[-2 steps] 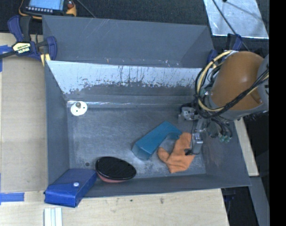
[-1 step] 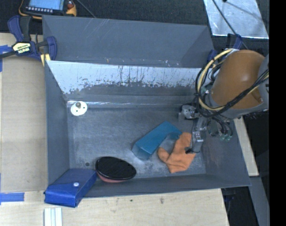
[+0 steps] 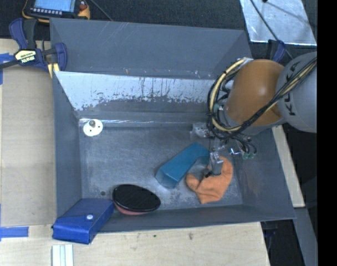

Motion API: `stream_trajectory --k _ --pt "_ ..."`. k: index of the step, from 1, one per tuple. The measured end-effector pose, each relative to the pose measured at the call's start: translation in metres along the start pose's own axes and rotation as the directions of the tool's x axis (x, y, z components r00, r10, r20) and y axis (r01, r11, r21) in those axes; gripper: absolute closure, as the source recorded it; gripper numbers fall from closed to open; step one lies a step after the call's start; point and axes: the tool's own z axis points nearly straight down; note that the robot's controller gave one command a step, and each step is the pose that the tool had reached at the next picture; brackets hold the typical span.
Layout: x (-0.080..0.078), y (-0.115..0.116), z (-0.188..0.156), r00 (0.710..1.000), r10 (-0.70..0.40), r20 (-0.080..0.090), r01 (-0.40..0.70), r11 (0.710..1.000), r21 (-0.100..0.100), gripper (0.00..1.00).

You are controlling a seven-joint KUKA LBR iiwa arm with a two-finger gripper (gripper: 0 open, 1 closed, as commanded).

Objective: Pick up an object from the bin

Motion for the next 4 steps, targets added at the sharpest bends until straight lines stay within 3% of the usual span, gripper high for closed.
stream_trajectory --k 1,2,3,4 --pt "-0.01 0.013 0.018 0.991 -0.132 -0.01 0.132 0.991 -0.007 0.0" --pt "-0.011 0.034 -0.002 0.996 -0.089 -0.006 0.089 0.996 -0.005 0.0" --pt "-0.013 0.045 0.028 0.989 -0.145 -0.008 0.145 0.989 -0.006 0.0" --pt "-0.011 0.037 0.026 0.992 -0.126 -0.007 0.126 0.992 -0.007 1.0"
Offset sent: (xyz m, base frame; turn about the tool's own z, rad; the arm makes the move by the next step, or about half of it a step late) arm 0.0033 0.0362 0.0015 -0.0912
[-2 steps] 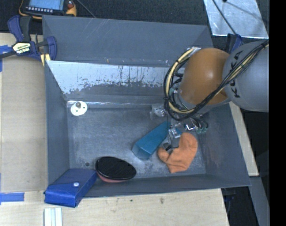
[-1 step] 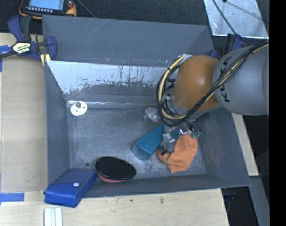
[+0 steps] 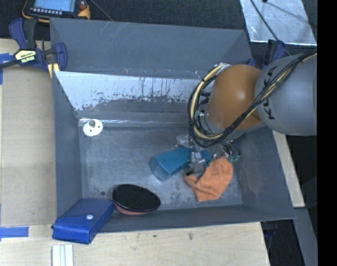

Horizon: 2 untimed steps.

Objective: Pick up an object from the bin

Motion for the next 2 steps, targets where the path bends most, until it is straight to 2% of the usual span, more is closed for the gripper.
stream_trajectory --k 2 --pt "0.0012 0.0005 -0.0034 1.0 -0.001 -0.002 0.001 1.0 -0.001 1.0"
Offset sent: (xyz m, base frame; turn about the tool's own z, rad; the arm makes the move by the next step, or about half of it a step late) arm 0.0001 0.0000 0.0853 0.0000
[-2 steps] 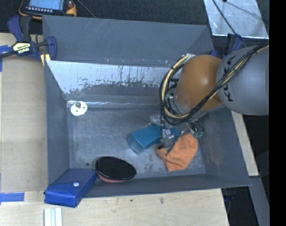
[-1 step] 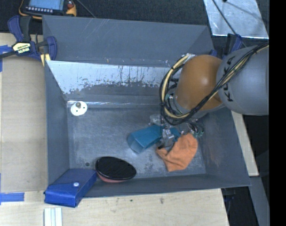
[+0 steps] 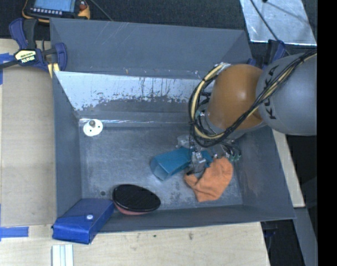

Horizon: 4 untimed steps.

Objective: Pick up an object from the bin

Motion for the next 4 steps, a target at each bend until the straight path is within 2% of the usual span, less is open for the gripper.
stream_trajectory --k 1,3,4 --pt "0.003 0.001 -0.02 1.0 0.0 -0.009 0.0 1.0 -0.002 1.0" --pt "0.001 0.0 -0.056 1.0 0.001 0.001 -0.001 1.0 0.002 1.0" --pt "0.002 0.0 -0.068 1.0 0.001 -0.003 -0.001 1.0 0.001 1.0"
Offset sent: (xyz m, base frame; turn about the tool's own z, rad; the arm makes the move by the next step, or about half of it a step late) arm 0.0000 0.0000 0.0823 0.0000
